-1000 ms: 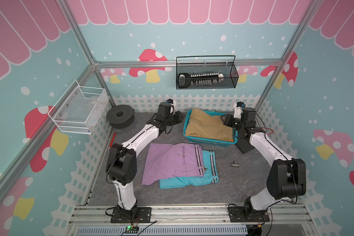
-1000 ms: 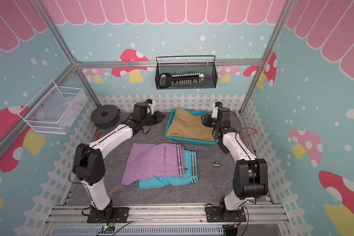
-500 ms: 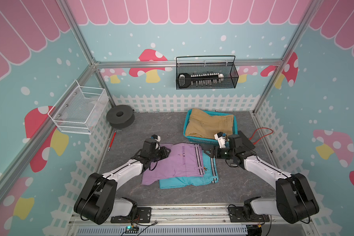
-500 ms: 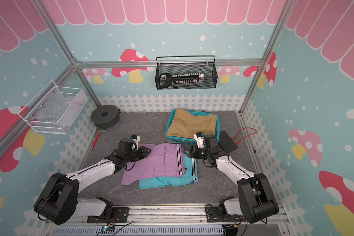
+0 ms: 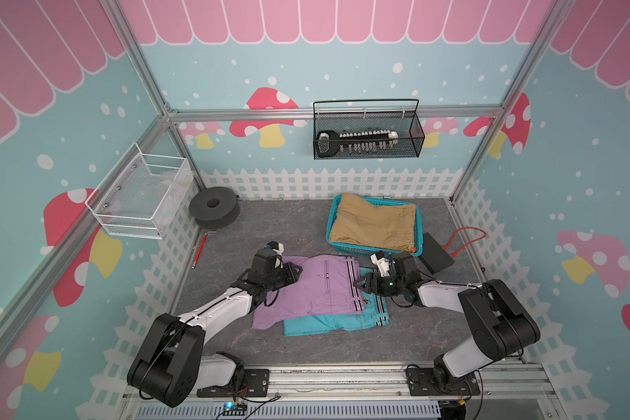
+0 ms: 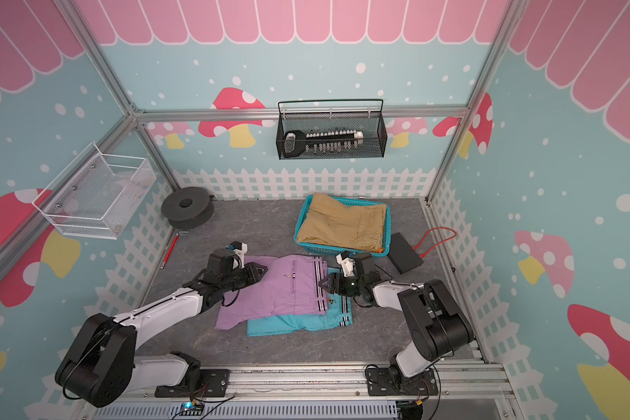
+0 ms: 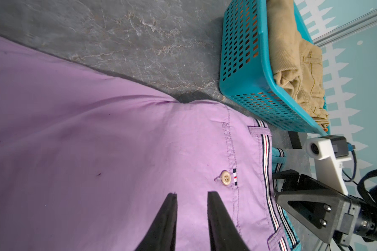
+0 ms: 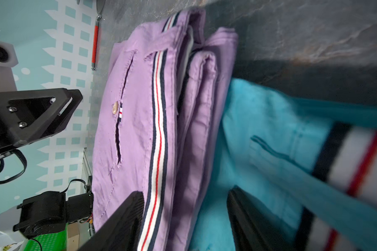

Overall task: Put the folded long pants in the basket
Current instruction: Pick up the long pant at the center of the board.

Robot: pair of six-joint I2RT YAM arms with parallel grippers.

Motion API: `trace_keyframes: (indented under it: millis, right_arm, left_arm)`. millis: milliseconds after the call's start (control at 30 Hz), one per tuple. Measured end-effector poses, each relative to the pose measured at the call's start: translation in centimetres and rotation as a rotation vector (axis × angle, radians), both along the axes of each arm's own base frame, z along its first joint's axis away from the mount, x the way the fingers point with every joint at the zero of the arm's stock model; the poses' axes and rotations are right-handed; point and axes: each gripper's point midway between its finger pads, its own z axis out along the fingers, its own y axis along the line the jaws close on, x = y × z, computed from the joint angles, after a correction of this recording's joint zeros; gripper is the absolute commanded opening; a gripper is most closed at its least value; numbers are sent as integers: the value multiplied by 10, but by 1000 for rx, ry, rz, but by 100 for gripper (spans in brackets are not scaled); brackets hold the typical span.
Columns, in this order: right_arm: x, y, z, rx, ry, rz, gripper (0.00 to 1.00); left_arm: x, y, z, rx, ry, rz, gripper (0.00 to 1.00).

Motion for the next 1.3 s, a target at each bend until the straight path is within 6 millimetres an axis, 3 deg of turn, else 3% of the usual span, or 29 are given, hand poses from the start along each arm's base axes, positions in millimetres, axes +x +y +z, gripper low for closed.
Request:
trace_keyframes:
  millis: [400,667,833,1000,1167,1300]
  right_arm:
    - [2,19,-1,106,28,34,47]
    - [-3,30,-5,142,54,60,15]
    - [-3,29,18,102,-10,66,3]
    - [5,28,47,30,-109,105,1]
    - [2,19,31,-57,-93,119,1]
    - [-1,13,20,-89,-71,109,2]
  left_arm:
    - [1,4,-5,17,6,19,28]
    - [1,4,-9,23,18,21,31]
    - [4,10,-5,33,4,51,40]
    - [8,29,4,49,-14,133,52]
    - [5,70,-9,110,58,278,52]
    - [-9,101,-27,146,118,375,52]
